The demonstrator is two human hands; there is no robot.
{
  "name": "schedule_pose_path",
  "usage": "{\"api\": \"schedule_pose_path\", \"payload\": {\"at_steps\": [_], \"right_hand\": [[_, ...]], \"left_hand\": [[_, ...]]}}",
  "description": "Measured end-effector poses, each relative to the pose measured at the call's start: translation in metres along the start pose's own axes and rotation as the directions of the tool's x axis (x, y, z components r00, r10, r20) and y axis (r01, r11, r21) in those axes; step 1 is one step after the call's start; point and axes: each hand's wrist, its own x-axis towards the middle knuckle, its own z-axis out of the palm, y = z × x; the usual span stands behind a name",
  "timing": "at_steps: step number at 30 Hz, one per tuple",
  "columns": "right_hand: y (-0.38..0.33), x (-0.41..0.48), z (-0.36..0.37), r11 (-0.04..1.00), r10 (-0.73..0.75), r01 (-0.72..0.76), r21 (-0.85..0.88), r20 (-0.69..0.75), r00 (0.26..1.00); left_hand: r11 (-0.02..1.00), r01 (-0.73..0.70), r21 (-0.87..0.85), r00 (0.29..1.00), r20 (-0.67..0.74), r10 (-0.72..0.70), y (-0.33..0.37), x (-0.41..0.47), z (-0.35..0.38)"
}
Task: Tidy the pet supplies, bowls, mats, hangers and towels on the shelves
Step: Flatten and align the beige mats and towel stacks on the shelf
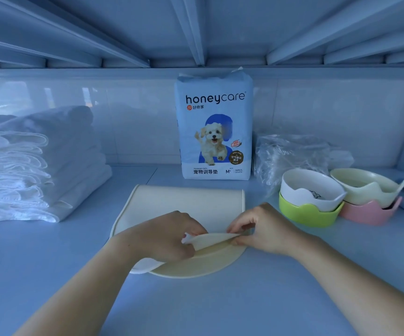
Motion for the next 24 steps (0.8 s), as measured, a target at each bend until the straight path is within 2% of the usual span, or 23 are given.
{"api": "schedule_pose_path", "payload": {"at_steps": [5,9,11,13,17,20,24], "right_hand": [[-0.001,0.018,-0.005,0.999,-0.03,0.031,0.007,-0.134,0.991],[0.002,0.034,-0.009,0.996,-0.089,0.088,-0.016,-0.281,0.956],[0.007,0.038,-0.01,0.993,-0.116,0.112,-0.032,-0.33,0.937],[0.014,0.037,-0.005,0.992,-0.128,0.119,-0.045,-0.332,0.935],[0.025,0.031,0.005,0.988,-0.151,0.136,-0.072,-0.285,0.947],[0.027,0.03,0.011,0.984,-0.168,0.15,-0.094,-0.235,0.957],[0.029,0.034,0.014,0.987,-0.131,0.104,-0.122,-0.24,0.962]], "left_hand": [[1.0,-0.009,-0.023,0.992,-0.129,0.006,-0.004,-0.001,-0.003],[1.0,-0.023,0.017,0.996,-0.089,0.025,-0.011,0.0,-0.004],[0.998,0.005,0.058,0.991,-0.13,0.003,-0.017,0.001,-0.004],[0.996,0.027,0.083,0.983,-0.185,-0.011,-0.021,0.002,-0.002],[0.985,0.03,0.167,0.979,-0.205,0.006,-0.024,0.012,0.003],[0.971,0.082,0.223,0.969,-0.245,-0.026,-0.034,0.016,0.004],[0.966,0.118,0.23,0.963,-0.262,-0.056,-0.042,0.018,0.007]]}}
